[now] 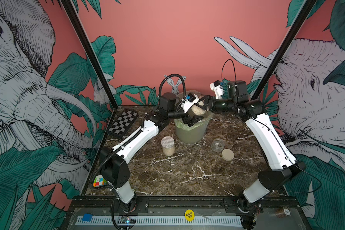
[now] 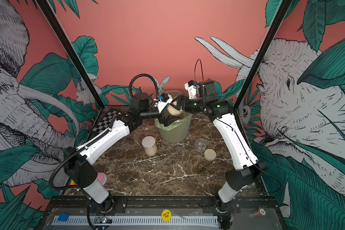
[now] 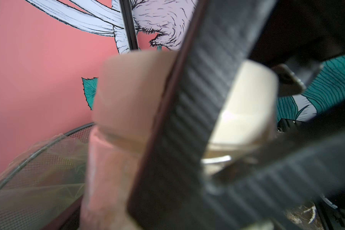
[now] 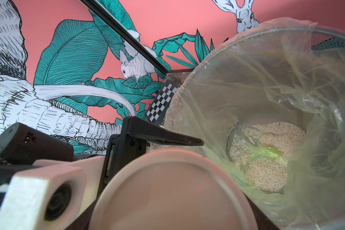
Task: Empty moldy rice from jars
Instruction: Pick up the jar from the center of the board.
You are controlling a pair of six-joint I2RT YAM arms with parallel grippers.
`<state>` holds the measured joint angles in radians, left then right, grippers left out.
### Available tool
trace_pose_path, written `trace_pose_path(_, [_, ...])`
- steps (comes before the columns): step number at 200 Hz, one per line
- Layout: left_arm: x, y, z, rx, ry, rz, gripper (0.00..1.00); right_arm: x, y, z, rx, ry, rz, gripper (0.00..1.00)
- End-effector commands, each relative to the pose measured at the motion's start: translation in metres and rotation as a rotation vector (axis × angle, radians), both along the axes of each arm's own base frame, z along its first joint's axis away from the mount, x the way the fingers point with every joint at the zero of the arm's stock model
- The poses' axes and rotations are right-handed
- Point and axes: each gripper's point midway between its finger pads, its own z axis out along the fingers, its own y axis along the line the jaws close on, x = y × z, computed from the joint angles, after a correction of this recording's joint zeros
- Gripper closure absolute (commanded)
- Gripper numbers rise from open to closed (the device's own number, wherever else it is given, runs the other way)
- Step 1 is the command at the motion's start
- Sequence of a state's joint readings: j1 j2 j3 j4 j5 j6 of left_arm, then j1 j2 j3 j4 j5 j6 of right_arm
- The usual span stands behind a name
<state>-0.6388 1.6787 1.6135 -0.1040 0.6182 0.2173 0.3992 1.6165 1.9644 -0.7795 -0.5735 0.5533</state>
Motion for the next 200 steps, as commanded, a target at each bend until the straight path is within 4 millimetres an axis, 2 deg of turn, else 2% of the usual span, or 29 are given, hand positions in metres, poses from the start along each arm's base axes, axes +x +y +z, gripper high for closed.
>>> trace_pose_path(1, [-0.014,0.007,0.034,-0.037,-0.061,-0.01,0.01,-0.008,0.0,0.033,0.038,-0.123,0.02,0.6])
trace_pose_path(119, [-0.014,0.004,0.037,-0.069,-0.04,-0.029,0.08,-0.013,0.003,0.029,0.023,-0.122,0.033,0.6])
trace_pose_path(142, [-0.013,0.002,0.033,-0.066,-0.029,-0.03,0.18,-0.013,0.004,0.03,0.026,-0.123,0.035,0.6])
trace_pose_path(162, [-0.011,0.0,0.033,-0.061,-0.021,-0.033,0.35,-0.014,0.004,0.03,0.026,-0.123,0.037,0.6])
trace_pose_path(181, [-0.009,-0.003,0.028,-0.047,-0.002,-0.044,0.44,-0.015,0.005,0.033,0.041,-0.131,0.041,0.59])
trace_pose_path(200, [-0.008,-0.004,0.026,-0.038,0.008,-0.045,0.56,-0.018,0.006,0.039,0.064,-0.144,0.047,0.45])
